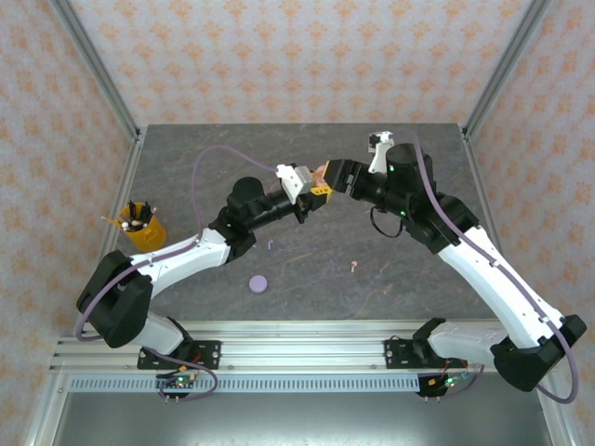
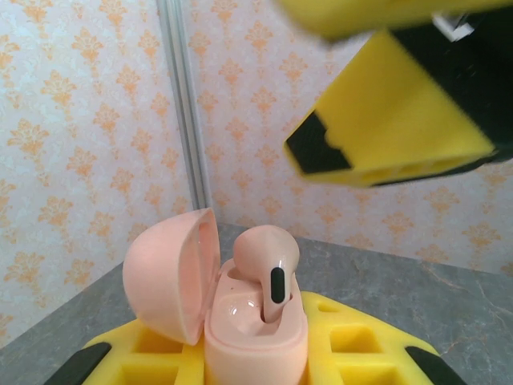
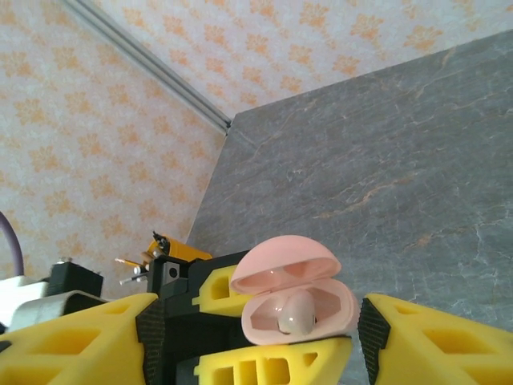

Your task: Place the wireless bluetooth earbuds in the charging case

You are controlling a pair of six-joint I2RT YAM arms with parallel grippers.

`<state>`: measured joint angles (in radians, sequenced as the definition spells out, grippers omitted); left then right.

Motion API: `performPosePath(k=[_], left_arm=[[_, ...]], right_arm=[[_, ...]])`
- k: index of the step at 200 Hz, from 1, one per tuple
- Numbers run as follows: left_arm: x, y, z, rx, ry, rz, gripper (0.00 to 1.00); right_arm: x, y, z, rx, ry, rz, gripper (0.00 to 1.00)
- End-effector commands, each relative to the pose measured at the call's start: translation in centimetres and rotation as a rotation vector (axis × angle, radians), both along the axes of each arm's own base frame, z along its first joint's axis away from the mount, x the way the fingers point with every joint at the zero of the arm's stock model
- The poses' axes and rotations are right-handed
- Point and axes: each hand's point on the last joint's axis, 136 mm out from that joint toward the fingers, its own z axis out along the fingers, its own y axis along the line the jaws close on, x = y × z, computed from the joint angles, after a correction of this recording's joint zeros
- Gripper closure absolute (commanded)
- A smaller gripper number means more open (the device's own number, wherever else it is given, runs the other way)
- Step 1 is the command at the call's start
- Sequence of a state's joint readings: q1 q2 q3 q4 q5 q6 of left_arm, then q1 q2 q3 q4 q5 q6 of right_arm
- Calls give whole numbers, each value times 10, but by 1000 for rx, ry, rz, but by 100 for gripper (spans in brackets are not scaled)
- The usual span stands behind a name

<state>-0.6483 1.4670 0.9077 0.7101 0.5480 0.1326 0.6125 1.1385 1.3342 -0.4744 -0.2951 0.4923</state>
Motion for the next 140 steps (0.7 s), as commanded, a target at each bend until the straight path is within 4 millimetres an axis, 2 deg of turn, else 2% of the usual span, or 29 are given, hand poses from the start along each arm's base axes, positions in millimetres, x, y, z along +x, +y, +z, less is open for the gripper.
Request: performPosePath(k=[1,48,109,115,140], left_arm=[[2,2,7,-23,-40,26,100],[3,3,7,-28,-42,36,100],[4,1,5,-29,-36,32,100],[5,1,6,-30,-38,32,100],[4,1,7,-30,-37,31,100]], right_arm=[[-6,-9,14,65,50,-64,34],[-5,5,12,205,171,-60,35],[-8,26,24,261,177,2,37],[-4,31,16,247,195,2,37],[-2,36,10,239,204,5,38]])
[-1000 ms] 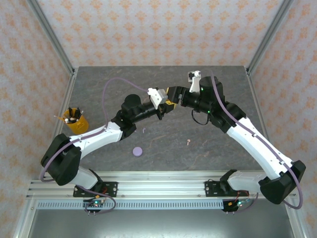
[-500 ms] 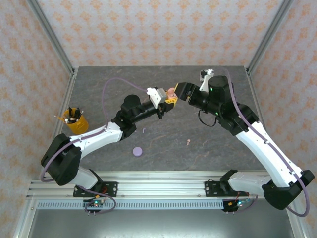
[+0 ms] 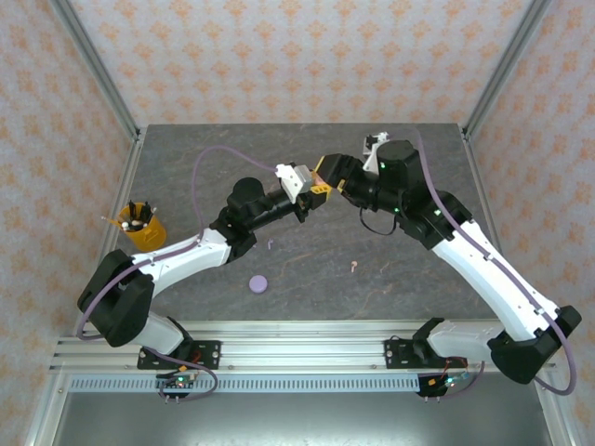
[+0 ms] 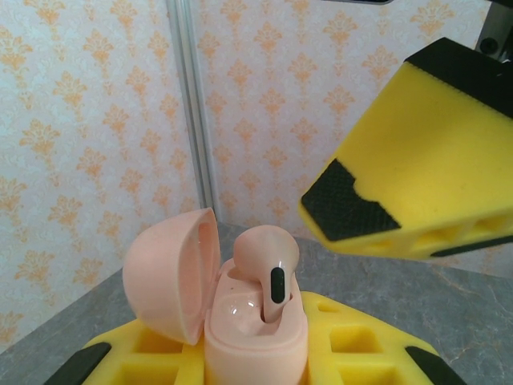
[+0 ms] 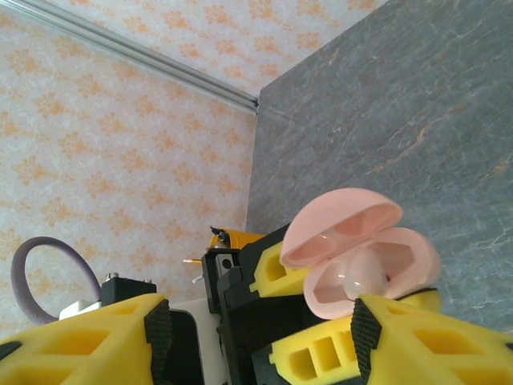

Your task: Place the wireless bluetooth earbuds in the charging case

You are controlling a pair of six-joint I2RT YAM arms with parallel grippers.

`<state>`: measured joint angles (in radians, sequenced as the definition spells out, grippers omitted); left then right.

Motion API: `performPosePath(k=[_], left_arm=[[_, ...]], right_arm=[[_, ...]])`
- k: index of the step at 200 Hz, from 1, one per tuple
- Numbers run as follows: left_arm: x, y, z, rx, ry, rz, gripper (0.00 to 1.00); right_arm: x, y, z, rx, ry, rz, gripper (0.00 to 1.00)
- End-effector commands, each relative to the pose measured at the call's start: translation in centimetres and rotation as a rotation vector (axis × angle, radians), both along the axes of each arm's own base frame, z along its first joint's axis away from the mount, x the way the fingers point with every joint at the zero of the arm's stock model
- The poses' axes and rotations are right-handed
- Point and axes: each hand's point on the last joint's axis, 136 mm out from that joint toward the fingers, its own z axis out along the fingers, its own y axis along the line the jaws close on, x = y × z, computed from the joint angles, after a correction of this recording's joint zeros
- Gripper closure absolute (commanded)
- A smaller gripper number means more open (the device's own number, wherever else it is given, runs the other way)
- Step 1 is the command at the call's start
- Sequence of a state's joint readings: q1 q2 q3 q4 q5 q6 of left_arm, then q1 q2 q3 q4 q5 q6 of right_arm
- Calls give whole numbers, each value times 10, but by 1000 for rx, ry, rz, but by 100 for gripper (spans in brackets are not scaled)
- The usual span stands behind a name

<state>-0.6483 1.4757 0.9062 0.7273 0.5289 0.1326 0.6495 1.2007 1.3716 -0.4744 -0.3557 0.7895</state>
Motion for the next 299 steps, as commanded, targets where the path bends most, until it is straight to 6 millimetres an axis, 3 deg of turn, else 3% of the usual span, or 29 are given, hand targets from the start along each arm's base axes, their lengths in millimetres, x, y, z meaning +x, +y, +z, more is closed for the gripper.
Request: performPosePath(k=[1,150,246,299], left_arm=[[0,0,7,-24,-32,13,100],[0,5,10,-33,-40,18,100],[-1,5,9,-37,-36,11,100],[-1,5,9,-37,-36,13,100]], right_arm=[[2,8,14,39,-24,14,38],[2,-9,-1,-72,-24,-38,38],[17,5,6,-83,-46,-11,38],[24,20,-2,-81,-25,37,39]])
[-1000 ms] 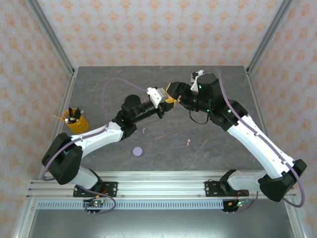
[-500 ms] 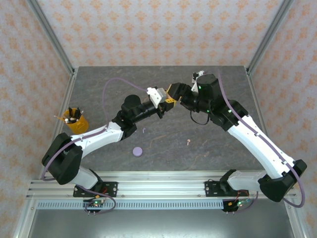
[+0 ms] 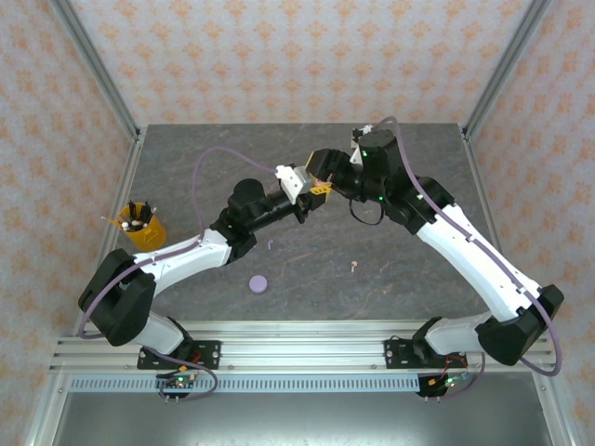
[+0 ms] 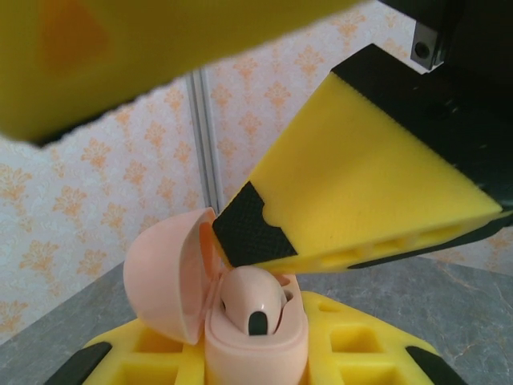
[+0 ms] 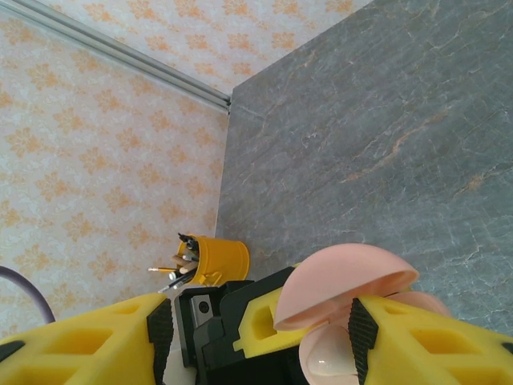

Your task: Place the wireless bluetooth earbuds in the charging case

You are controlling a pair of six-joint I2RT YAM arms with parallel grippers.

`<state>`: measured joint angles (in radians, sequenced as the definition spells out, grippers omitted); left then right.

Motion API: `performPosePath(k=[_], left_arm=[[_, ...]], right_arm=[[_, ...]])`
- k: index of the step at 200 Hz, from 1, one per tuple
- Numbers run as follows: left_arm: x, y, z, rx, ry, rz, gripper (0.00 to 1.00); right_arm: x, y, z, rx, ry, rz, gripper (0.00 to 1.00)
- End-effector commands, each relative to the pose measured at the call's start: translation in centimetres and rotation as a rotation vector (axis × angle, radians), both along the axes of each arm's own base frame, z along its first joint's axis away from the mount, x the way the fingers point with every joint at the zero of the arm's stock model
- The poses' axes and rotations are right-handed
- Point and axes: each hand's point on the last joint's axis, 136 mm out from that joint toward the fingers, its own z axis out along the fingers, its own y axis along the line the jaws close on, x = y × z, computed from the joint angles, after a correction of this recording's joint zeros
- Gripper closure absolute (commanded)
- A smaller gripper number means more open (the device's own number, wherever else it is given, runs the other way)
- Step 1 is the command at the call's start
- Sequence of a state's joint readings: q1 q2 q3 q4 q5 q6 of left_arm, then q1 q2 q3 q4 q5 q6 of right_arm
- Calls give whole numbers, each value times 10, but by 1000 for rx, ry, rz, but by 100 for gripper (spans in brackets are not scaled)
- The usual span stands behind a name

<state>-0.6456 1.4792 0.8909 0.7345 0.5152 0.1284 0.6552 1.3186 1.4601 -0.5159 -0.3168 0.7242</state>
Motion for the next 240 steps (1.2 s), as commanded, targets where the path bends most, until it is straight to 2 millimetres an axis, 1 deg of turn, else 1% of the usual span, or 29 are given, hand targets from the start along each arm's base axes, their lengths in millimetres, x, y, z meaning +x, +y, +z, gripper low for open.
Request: performPosePath(k=[1,12,22,46,60,72,79,81,86,98,109,117,120,121,122,125,131,149,151,152,160,163,168,173,187,191,195,213,240], left_arm=[[-3,3,16,-41,-51,-3,100],[-3,3,15,-41,-50,-1,100],[-3,3,16,-41,-51,1,100],[-2,5,13,-38,-47,11,100],[-2,6,9,-31,-44,19,100],[-2,8,7,-30,-43,24,100],[-1,9,6,-30,-43,27,100],[-1,10,6,-31,-43,28,100],[-2,11,5,-31,-42,30,100],[-2,15,5,-32,-44,37,100],[-2,19,7,-37,-47,45,100],[-3,22,8,-38,-50,48,100],[-3,24,9,-40,-50,50,100],[-3,24,9,-40,-50,50,100],[-4,24,9,-40,-50,50,100],[-4,26,9,-40,-51,51,100],[-5,28,10,-40,-51,53,100],[-8,34,12,-41,-54,55,100],[-8,35,13,-41,-55,55,100],[-8,35,13,-42,-56,55,100],[-10,37,14,-40,-56,54,100],[-11,38,14,-40,-57,54,100],[-12,39,15,-39,-59,56,100],[-13,41,15,-39,-60,58,100],[-15,44,18,-42,-65,60,100],[-16,45,19,-42,-68,61,100],[-17,46,19,-43,-69,62,100],[-19,50,20,-44,-73,67,100],[-22,54,22,-51,-77,72,100]], right_arm=[[0,8,12,17,-26,43,39],[-1,9,11,18,-23,54,39],[-2,6,12,19,-33,47,40],[-7,-7,27,28,-83,18,39],[-14,-21,43,36,-122,-10,38],[-19,-34,51,24,-140,-38,38],[-20,-40,49,4,-134,-55,38],[-24,-46,53,5,-144,-64,38],[-27,-52,55,1,-147,-78,37],[-30,-67,46,-33,-128,-119,37],[-32,-79,30,-81,-92,-155,37],[-34,-88,12,-132,-52,-183,37],[-35,-90,9,-144,-42,-190,37],[-35,-92,4,-156,-30,-196,37],[-35,-92,4,-156,-30,-196,37],[-36,-94,-5,-180,-8,-203,37],[-37,-97,-17,-205,15,-209,37],[-42,-112,-62,-322,115,-250,38],[-42,-113,-63,-327,119,-252,38],[-42,-114,-69,-340,130,-254,38],[-45,-120,-88,-394,178,-270,38],[-46,-122,-92,-407,189,-275,38],[-48,-125,-107,-445,225,-275,38],[-49,-127,-115,-465,248,-275,39],[-57,-135,-149,-545,340,-288,40],[-59,-138,-155,-558,358,-294,40],[-60,-139,-168,-588,394,-297,40],[-69,-143,-206,-651,500,-295,43],[-78,-139,-253,-705,613,-272,45]])
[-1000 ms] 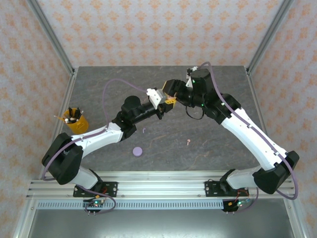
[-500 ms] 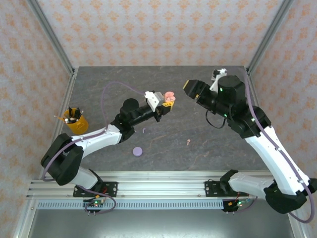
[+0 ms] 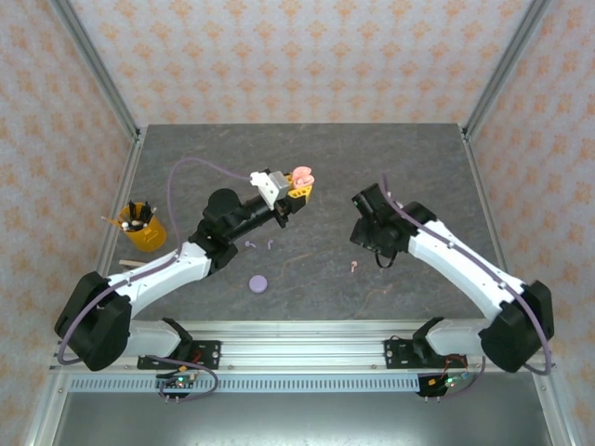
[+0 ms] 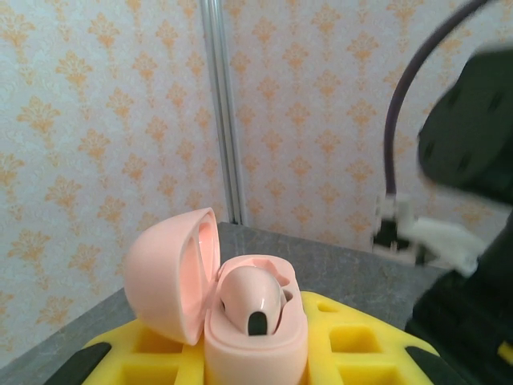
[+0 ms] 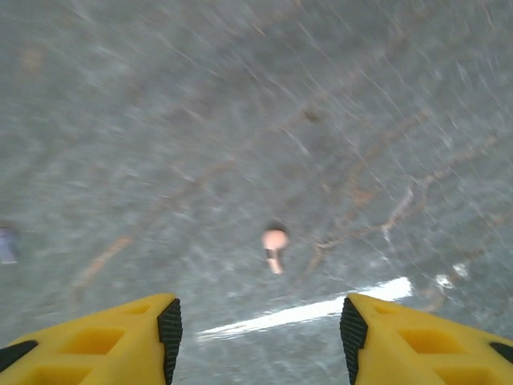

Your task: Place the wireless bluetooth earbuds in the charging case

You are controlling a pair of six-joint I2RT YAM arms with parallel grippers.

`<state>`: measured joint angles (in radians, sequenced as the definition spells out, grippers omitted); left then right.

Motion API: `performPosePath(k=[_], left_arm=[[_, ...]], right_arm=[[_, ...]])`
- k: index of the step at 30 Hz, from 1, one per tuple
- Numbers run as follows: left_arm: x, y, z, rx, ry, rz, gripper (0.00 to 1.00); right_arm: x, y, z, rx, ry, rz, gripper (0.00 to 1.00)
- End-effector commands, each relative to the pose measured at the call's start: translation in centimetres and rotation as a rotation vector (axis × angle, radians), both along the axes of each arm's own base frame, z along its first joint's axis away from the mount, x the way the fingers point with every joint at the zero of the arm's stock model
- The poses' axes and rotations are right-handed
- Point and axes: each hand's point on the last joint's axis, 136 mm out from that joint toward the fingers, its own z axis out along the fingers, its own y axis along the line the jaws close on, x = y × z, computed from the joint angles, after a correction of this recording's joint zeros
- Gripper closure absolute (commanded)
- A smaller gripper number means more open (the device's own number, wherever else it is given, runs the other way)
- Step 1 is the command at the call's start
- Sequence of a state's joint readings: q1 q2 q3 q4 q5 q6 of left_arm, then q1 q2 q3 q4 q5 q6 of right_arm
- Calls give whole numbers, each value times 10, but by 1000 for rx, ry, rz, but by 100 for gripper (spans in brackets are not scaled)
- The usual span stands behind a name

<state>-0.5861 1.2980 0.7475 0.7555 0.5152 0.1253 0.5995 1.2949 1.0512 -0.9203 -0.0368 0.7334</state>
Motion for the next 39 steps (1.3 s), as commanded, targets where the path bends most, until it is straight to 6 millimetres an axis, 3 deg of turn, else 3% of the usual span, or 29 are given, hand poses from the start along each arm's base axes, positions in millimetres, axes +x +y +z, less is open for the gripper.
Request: performPosePath(k=[1,6,16,39], left_arm=[[-3,8,8,-14,-31,12,100],[-7,13,9,-17,-33,17,100],[-10,19,6,-21,-31,24,100],[-6,20,-2,-22,-20,32,100]], right_arm=[[-13,-8,-35,-71,103,-36,45],[-14,5,-67,-107,184,-12,47],[1,22,-94,-124,206,-18,50],[3,16,-121,-170,228,-41,65]])
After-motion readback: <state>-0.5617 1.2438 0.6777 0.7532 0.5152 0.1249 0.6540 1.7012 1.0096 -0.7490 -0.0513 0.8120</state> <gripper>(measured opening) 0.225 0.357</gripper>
